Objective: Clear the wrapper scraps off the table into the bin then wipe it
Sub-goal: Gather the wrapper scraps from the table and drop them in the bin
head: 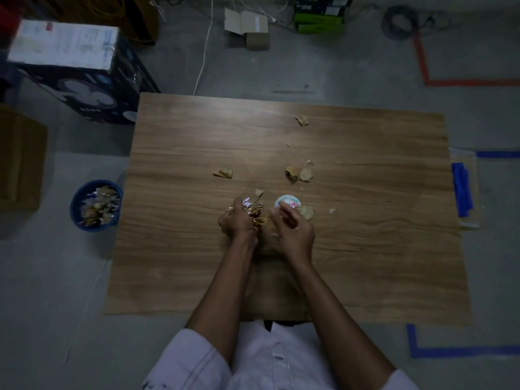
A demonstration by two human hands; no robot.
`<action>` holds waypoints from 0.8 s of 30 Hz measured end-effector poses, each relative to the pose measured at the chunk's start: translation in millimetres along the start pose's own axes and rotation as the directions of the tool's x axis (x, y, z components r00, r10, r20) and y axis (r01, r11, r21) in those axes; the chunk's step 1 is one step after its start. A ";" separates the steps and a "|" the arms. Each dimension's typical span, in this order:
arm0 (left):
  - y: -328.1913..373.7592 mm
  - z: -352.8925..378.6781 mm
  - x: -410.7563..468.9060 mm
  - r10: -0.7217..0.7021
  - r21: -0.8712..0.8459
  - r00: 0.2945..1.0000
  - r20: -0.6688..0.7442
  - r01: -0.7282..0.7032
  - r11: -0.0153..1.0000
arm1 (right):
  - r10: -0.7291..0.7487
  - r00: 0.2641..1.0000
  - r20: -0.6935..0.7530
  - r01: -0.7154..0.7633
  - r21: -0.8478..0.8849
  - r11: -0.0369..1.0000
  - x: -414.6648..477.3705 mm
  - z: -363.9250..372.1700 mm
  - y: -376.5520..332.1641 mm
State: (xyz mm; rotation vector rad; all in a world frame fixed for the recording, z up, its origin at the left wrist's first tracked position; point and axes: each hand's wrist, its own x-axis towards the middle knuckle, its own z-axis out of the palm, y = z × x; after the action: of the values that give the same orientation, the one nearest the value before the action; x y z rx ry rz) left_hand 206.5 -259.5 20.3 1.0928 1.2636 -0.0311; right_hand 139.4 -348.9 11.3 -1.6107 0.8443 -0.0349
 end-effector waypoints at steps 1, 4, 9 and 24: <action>3.7 -4.1 3.8 0.022 -0.032 0.999 0.022 -0.022 0.999 | -0.119 0.991 -0.065 0.107 -0.167 0.980 1.9 -5.4 3.5; 16.7 -19.2 14.5 0.070 -0.065 0.996 0.054 -0.066 0.996 | -0.326 0.930 -0.171 0.179 -0.565 0.806 14.1 -19.5 26.8; 18.2 -44.1 38.0 0.060 -0.094 0.997 0.053 -0.055 0.994 | -0.182 0.981 -0.068 0.082 -0.706 0.703 17.0 28.6 38.7; 13.0 -35.7 42.4 0.094 -0.046 0.991 0.095 -0.090 0.995 | -0.639 0.459 0.617 0.825 -0.564 0.047 61.4 72.2 45.6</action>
State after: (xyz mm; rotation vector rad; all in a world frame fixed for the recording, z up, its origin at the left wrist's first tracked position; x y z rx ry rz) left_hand 203.0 -206.5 -0.3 1.0995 1.1214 0.0115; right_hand 195.8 -319.3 -72.3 -2.8092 -0.4285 -0.2438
